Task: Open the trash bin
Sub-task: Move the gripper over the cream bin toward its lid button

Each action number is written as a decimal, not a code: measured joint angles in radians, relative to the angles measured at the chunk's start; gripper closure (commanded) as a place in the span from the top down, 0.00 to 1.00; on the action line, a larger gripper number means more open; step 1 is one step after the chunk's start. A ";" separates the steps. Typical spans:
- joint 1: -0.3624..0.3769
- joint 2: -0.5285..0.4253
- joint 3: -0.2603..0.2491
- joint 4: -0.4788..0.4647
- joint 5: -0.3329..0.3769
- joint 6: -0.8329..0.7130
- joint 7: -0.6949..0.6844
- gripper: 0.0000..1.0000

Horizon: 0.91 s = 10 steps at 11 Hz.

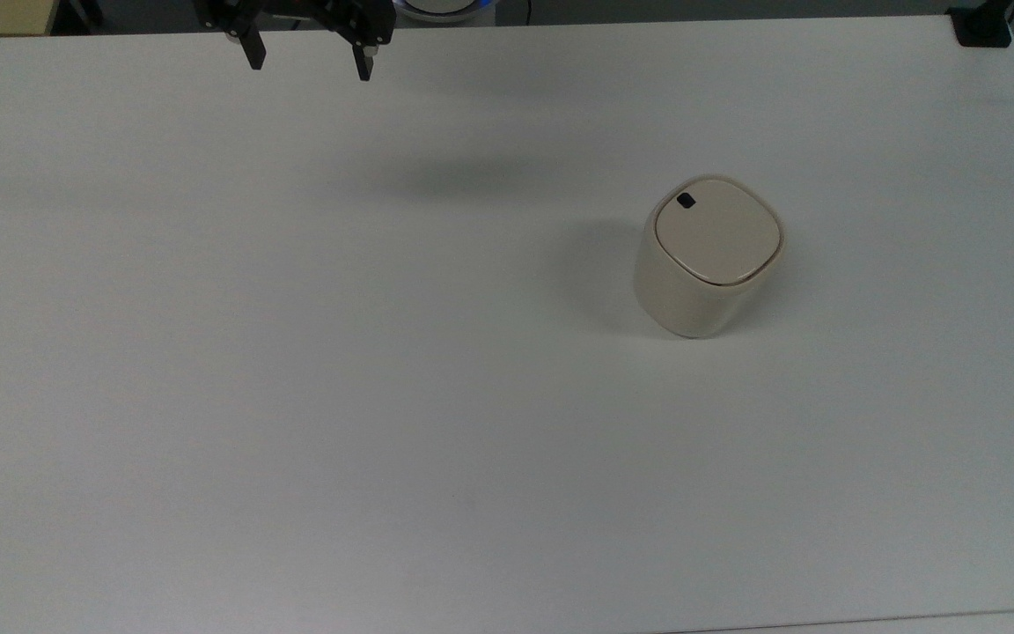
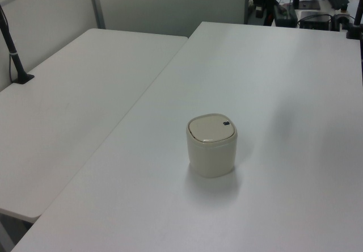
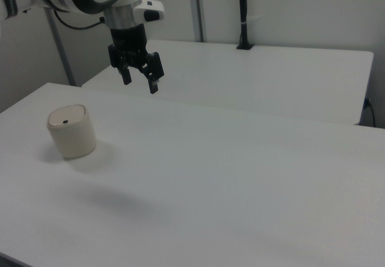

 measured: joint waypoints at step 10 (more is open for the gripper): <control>0.065 0.028 0.018 0.000 0.039 0.031 -0.216 0.16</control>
